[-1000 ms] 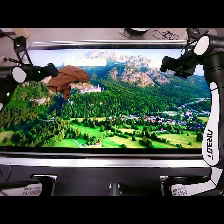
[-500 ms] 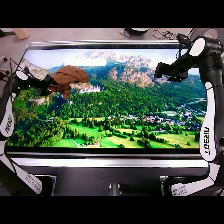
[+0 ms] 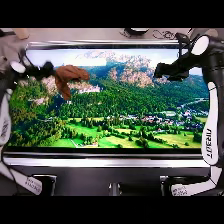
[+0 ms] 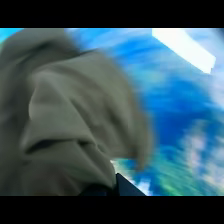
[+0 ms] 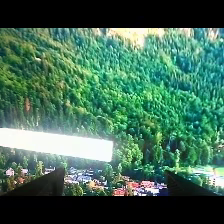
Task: Fold the shirts.
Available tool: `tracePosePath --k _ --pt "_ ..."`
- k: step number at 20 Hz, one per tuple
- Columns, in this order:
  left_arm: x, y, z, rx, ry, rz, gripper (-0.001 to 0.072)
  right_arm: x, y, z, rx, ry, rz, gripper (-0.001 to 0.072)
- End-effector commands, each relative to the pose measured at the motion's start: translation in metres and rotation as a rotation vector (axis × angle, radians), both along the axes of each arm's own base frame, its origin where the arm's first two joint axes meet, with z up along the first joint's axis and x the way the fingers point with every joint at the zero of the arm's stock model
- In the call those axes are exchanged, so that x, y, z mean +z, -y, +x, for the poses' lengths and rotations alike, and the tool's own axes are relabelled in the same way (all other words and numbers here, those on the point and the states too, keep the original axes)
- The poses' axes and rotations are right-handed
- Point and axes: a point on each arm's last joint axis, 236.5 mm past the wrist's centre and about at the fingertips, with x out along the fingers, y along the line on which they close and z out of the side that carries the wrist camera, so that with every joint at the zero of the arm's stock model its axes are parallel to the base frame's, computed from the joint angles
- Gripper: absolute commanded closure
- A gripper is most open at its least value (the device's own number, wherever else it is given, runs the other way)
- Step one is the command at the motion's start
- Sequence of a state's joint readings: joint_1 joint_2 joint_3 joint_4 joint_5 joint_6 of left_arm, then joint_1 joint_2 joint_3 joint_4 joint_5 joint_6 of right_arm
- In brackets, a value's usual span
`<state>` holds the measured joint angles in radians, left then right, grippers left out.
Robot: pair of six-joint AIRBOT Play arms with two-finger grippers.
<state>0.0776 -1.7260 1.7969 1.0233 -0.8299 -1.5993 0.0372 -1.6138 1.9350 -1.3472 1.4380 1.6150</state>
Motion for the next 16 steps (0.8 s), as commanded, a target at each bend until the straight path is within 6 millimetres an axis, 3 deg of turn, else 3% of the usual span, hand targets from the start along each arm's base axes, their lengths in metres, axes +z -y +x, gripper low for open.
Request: tracePosePath --k 1,2,3,4,5,7,10,11,12,13,14,15,16 --pt "0.184 0.1 -0.106 -0.31 0.393 0.216 0.0683 0.054 0.001 -0.028 0.032 0.087 -0.012 0.0048" --pt "0.209 0.134 -0.151 -0.384 0.439 0.212 0.0683 0.068 0.001 -0.046 0.035 0.082 -0.013 0.0048" --pt "0.212 0.161 -0.188 -0.442 0.43 0.198 0.0683 0.077 0.003 -0.069 0.033 0.049 -0.016 0.0048" --pt "0.198 0.185 -0.22 -0.496 0.384 0.182 0.0683 0.082 0.007 -0.091 0.029 0.008 -0.029 0.0048" --pt "0.167 0.209 -0.248 -0.552 0.307 0.179 0.0683 0.085 0.013 -0.11 0.019 -0.03 -0.051 0.0048" --pt "0.078 0.237 -0.283 -0.63 0.117 0.247 0.0681 0.09 0.032 -0.136 -0.016 -0.072 -0.124 0.0048" --pt "-0.063 0.26 -0.32 -0.702 -0.145 0.288 0.0673 0.09 0.039 -0.137 -0.038 -0.075 -0.145 0.0046" --pt "-0.09 0.277 -0.331 -0.717 -0.207 0.236 0.0449 0.09 0.039 -0.13 -0.049 -0.058 -0.14 0.0046" --pt "-0.105 0.29 -0.339 -0.731 -0.271 0.194 -0.0013 0.089 0.039 -0.123 -0.054 -0.044 -0.137 0.0046" --pt "-0.104 0.293 -0.336 -0.742 -0.302 0.193 -0.0013 0.085 0.038 -0.116 -0.058 -0.043 -0.134 0.0045" --pt "-0.088 0.284 -0.32 -0.767 -0.258 0.257 -0.0013 0.08 0.036 -0.113 -0.052 -0.058 -0.129 0.0043" --pt "-0.064 0.26 -0.291 -0.731 -0.196 0.347 -0.0013 0.073 0.03 -0.113 -0.033 -0.084 -0.108 0.0043" --pt "-0.034 0.223 -0.257 -0.653 -0.135 0.445 -0.0013 0.066 0.02 -0.114 -0.005 -0.117 -0.075 0.0043"
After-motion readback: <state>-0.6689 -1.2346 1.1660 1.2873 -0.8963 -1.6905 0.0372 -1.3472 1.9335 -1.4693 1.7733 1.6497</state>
